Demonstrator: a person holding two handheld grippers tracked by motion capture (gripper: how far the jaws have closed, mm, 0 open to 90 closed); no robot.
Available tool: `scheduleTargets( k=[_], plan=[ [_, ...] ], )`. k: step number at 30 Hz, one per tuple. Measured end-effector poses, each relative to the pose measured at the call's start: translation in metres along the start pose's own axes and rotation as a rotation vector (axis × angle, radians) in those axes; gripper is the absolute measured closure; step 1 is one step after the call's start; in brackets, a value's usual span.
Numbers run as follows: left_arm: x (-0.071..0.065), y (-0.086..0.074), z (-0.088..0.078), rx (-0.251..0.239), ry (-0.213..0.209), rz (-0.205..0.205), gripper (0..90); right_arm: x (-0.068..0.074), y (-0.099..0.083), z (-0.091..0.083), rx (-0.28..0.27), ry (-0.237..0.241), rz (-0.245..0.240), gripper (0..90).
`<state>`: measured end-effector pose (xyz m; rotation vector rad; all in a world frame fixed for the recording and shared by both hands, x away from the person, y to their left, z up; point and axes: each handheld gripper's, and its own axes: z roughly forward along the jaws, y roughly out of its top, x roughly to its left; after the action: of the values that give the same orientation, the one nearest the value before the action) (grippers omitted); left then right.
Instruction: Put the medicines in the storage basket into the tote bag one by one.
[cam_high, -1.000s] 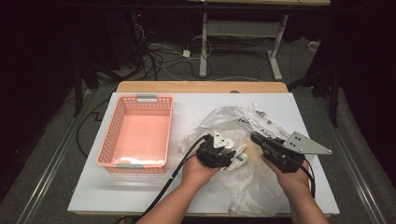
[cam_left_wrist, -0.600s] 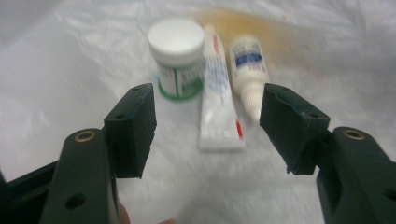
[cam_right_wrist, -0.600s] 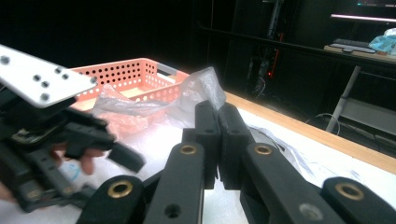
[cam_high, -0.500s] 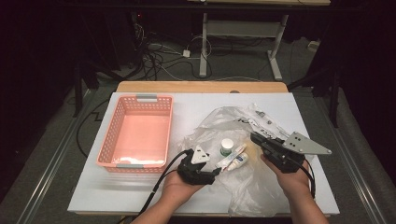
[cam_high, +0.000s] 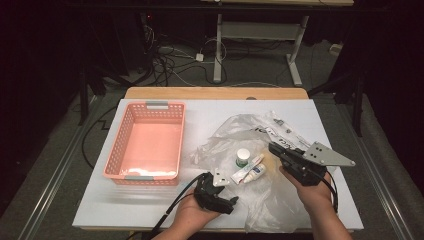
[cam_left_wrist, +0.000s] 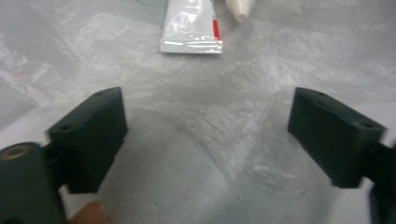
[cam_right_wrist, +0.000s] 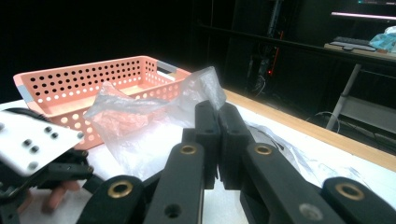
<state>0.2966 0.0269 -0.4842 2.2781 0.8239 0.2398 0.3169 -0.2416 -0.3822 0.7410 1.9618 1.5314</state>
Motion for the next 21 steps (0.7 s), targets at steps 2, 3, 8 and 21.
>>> scheduleTargets(
  k=[2,3,8,21],
  plan=[
    [-0.007,-0.003,-0.002,-0.017,0.003,0.008,30.5,0.001,0.000,0.000,0.000,0.000,0.001,88.9],
    [-0.009,-0.004,-0.003,-0.020,0.000,0.006,37.3,0.001,0.000,0.000,-0.002,0.003,0.000,88.9],
    [-0.013,-0.006,-0.003,-0.030,-0.017,0.030,57.4,0.003,0.000,0.002,0.006,0.003,0.002,88.9],
    [-0.004,-0.007,-0.004,-0.047,-0.108,-0.007,88.6,0.003,0.000,0.004,0.007,0.001,-0.003,88.9]
  ],
)
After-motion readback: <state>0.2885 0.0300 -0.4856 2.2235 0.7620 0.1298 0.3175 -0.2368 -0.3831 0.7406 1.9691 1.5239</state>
